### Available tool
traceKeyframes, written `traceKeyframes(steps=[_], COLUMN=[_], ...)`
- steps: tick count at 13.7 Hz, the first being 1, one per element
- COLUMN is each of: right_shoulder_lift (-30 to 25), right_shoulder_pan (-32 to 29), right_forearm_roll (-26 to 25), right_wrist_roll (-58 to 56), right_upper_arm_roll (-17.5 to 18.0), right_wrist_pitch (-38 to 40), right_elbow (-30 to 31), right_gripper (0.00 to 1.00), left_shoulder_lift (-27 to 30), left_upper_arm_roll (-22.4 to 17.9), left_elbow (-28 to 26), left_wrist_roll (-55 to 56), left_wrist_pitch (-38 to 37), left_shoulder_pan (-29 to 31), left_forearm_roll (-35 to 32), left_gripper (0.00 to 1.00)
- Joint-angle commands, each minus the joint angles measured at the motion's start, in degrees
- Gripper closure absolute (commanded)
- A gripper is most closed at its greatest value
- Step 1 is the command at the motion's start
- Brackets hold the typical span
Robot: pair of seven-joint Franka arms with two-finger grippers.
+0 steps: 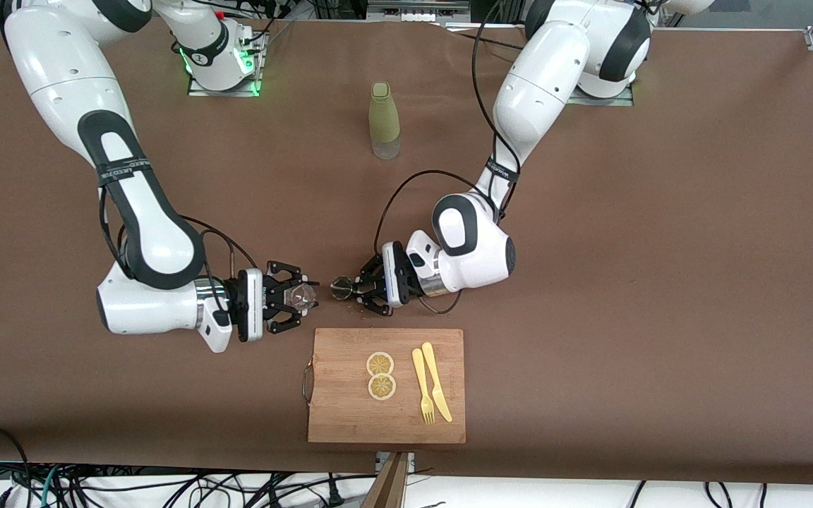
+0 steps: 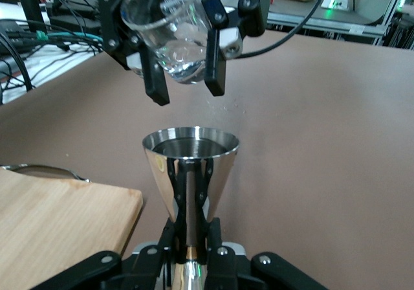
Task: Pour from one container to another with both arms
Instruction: 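Tilt the glass cup with the right gripper, pouring into the jigger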
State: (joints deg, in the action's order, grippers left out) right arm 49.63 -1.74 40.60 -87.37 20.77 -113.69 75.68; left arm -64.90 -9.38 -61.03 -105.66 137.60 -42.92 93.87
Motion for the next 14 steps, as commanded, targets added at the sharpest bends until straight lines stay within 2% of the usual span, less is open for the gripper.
traceKeyframes(steps=[1,6,14], right_shoulder_lift=[-0.77,-0.77,-0.68], right_shoulder_pan=[0.6,0.78,1.65], right_forearm_roll=[-1.93,-4.3,-4.92], right_wrist_roll=[2.11,3.69,3.78], right_upper_arm_roll=[0.33,0.32,0.33], right_wrist_pitch=[-1.01,-0.92,-0.66], right_elbow=[0.17,0.26,0.26], right_gripper=[0.58,0.58,0.58], left_shoulder_lift=[-1.98,-2.24,-2.77], left_upper_arm_roll=[-3.28,-3.28,-3.28], left_elbow=[2.84,2.84,2.84], left_wrist_roll=[2.64,1.42,-1.13], left_wrist_pitch=[1.18,1.09,0.56], left_shoulder_pan=[-2.43,-1.9,-1.55], left_forearm_roll=[2.46,2.64,9.58], left_gripper=[1.0,1.0,1.0])
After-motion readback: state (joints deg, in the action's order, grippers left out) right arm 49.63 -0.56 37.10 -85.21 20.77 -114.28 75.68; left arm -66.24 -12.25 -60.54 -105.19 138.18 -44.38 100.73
